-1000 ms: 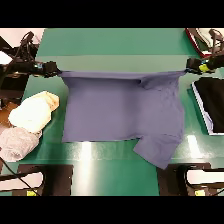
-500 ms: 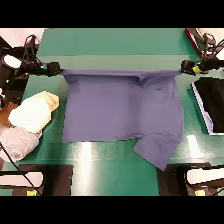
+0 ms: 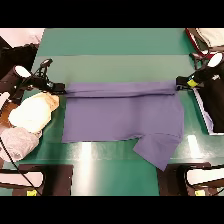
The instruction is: Fold the shirts.
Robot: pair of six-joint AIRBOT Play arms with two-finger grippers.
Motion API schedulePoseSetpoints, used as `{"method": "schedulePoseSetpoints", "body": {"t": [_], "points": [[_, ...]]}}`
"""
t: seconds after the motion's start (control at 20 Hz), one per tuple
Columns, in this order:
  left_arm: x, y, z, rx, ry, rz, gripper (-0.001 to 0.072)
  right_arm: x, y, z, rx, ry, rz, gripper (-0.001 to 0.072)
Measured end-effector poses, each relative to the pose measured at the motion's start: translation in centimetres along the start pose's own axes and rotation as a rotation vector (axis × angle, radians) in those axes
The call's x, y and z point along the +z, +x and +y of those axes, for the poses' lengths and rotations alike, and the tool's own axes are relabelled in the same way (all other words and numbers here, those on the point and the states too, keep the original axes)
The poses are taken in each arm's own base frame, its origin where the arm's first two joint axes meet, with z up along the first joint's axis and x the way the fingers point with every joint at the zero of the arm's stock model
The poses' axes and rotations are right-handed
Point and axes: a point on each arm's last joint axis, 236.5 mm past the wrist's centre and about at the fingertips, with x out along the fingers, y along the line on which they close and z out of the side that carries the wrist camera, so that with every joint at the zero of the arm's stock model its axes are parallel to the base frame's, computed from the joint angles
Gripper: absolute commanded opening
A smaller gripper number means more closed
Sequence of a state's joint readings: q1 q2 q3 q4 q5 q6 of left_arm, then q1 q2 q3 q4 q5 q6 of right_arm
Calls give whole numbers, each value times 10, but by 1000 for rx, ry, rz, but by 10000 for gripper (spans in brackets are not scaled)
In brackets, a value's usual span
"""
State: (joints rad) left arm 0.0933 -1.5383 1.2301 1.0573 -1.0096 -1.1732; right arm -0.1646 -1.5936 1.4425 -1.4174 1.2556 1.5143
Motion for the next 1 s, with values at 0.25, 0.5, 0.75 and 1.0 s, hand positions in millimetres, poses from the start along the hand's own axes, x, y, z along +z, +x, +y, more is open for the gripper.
{"method": "schedulePoseSetpoints", "body": {"t": [0.25, 0.5, 0.75, 1.0], "points": [[-14, 4, -1, -15, -16, 49, 485, -24, 18, -7, -19, 14, 72, 459], [-23, -11, -2, -30, -82, 101, 481, -28, -5, -6, -12, 0, 105, 425], [-51, -55, -15, -61, -92, 164, 481, -29, -60, 6, 64, -17, 41, 308], [-130, -61, -33, -98, -143, 275, 482, -24, -104, 26, 161, -27, -70, 308]]}}
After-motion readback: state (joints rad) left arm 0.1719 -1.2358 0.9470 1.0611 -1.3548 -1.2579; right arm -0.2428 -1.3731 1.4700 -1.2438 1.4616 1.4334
